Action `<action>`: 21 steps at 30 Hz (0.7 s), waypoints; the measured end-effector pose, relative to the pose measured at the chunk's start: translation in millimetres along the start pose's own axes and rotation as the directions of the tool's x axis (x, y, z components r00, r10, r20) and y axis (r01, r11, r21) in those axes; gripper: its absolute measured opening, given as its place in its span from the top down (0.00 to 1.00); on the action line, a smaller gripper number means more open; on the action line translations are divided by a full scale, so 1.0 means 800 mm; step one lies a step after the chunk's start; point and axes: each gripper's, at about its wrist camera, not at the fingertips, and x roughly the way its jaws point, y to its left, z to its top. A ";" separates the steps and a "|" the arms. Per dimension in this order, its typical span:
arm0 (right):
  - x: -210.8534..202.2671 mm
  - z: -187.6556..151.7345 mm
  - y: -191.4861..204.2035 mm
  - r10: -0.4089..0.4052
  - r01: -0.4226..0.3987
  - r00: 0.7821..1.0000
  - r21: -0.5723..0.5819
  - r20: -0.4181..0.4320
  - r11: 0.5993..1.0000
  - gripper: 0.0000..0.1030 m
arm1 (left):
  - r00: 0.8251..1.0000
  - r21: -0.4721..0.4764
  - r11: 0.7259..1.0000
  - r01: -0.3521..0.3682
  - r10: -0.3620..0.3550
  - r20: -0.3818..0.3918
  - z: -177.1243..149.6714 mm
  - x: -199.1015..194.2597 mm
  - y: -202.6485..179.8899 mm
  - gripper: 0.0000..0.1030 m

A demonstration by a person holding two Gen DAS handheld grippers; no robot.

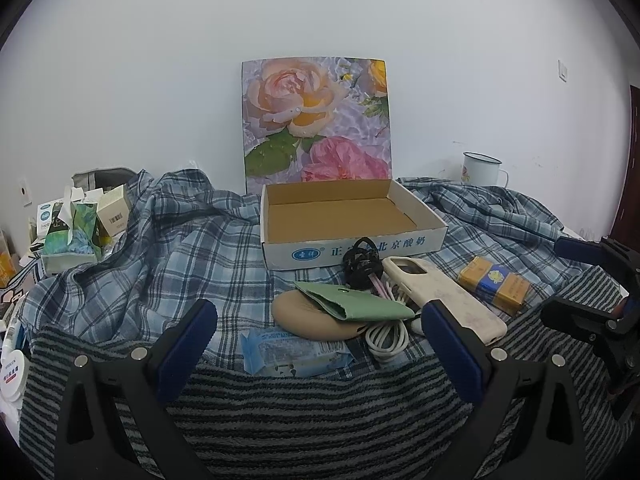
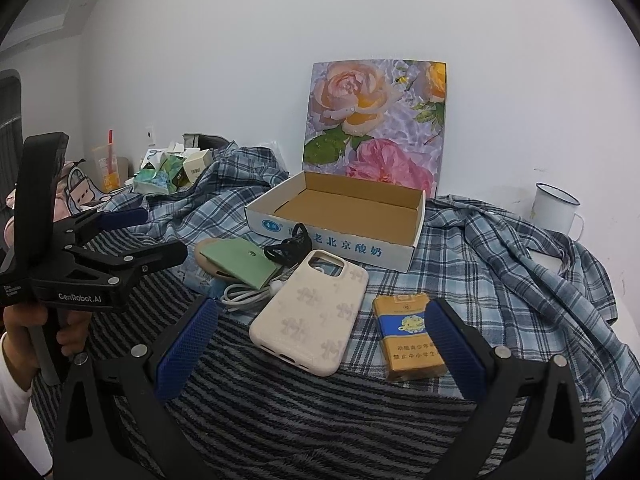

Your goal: Organize soft objects

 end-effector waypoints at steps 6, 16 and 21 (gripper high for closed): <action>0.001 -0.001 0.000 0.002 -0.002 1.000 -0.001 -0.010 1.000 0.00 | 1.000 0.002 1.000 0.004 -0.004 -0.006 0.000 0.000 0.000 0.00; 0.003 -0.001 0.000 0.004 -0.004 1.000 0.002 -0.017 1.000 0.00 | 1.000 0.007 1.000 0.004 -0.004 -0.005 -0.002 0.001 -0.003 0.00; 0.004 -0.002 0.000 0.004 -0.004 1.000 0.003 -0.022 1.000 0.00 | 1.000 0.017 1.000 0.002 -0.002 -0.001 -0.003 0.001 -0.005 0.00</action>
